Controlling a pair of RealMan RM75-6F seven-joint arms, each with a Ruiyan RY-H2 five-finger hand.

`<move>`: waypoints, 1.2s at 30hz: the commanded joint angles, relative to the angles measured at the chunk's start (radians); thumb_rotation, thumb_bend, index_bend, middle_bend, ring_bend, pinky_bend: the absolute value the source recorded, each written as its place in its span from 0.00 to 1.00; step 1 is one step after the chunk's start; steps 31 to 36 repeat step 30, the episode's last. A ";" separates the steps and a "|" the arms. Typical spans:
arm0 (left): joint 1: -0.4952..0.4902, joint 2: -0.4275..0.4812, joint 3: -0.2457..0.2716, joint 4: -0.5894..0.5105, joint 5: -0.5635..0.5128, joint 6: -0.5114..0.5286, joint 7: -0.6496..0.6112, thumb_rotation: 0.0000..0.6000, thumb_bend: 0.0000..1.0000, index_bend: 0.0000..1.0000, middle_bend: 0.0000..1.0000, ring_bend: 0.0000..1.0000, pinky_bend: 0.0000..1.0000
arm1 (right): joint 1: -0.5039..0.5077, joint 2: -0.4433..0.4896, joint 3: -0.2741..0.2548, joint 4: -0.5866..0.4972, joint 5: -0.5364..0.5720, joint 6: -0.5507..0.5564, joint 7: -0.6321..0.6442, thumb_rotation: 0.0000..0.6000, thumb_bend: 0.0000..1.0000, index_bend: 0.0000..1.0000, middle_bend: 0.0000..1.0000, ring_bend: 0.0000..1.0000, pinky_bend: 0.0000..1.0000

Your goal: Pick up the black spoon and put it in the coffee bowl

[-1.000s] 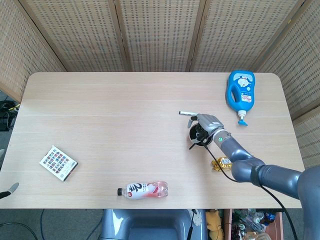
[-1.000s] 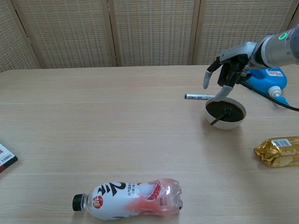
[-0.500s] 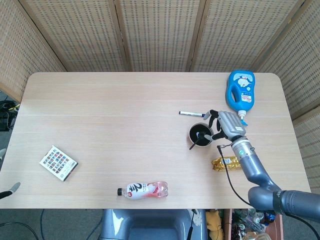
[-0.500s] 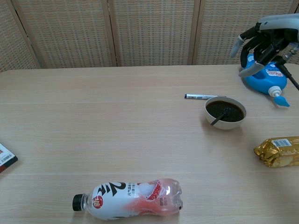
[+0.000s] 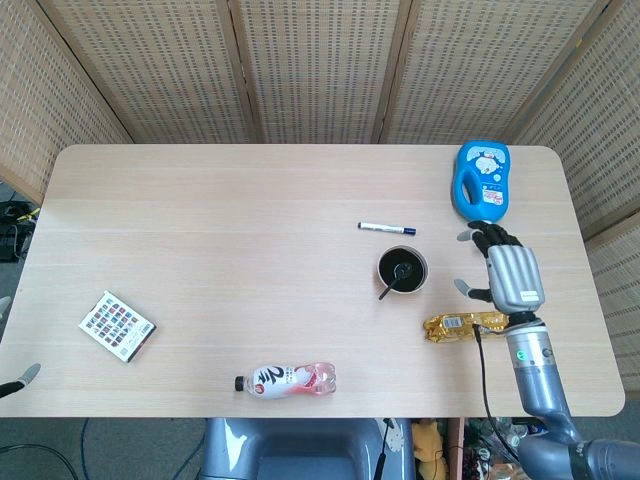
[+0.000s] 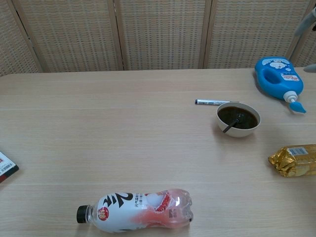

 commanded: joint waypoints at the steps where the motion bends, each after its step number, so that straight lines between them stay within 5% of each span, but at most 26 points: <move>1: 0.000 -0.001 0.000 0.001 0.003 0.003 0.000 1.00 0.18 0.00 0.00 0.00 0.00 | -0.054 -0.008 -0.029 0.000 -0.059 0.036 -0.033 1.00 0.21 0.29 0.18 0.10 0.18; 10: 0.000 -0.006 0.005 -0.004 0.030 0.020 0.006 1.00 0.18 0.00 0.00 0.00 0.00 | -0.159 -0.014 -0.068 0.025 -0.156 0.050 -0.126 1.00 0.21 0.17 0.04 0.00 0.00; 36: -0.009 -0.003 0.015 -0.029 0.047 0.007 0.029 1.00 0.18 0.00 0.00 0.00 0.00 | -0.296 -0.029 -0.021 0.048 -0.240 0.047 -0.142 1.00 0.21 0.14 0.01 0.00 0.00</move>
